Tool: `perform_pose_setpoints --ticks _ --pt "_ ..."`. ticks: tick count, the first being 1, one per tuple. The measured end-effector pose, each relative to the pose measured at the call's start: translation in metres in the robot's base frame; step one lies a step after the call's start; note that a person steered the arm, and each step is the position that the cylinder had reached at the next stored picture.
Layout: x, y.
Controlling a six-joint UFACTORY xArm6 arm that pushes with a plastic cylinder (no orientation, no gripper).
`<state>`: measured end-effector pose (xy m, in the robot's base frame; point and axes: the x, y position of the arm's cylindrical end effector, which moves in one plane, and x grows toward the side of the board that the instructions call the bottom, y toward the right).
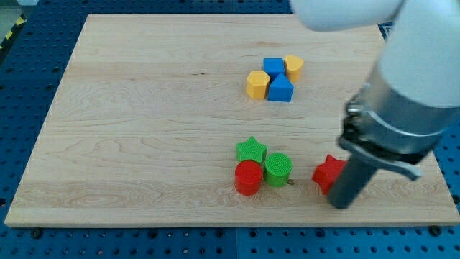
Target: Move the red blocks towards the bottom right corner
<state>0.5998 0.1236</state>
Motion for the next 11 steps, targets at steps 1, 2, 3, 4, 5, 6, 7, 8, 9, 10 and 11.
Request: perform_pose_setpoints --ticks 1,2,3,4,5,6,7,8,9,10,11 --pt "-0.011 -0.054" --pt "-0.057 -0.064" --pt "-0.067 -0.064" --pt "-0.055 -0.064" --pt "-0.04 -0.061" --pt "-0.031 -0.043" --pt "-0.035 -0.011" --pt "-0.036 0.024" --pt "-0.03 0.042" --pt "-0.021 0.019" --pt "-0.006 -0.03"
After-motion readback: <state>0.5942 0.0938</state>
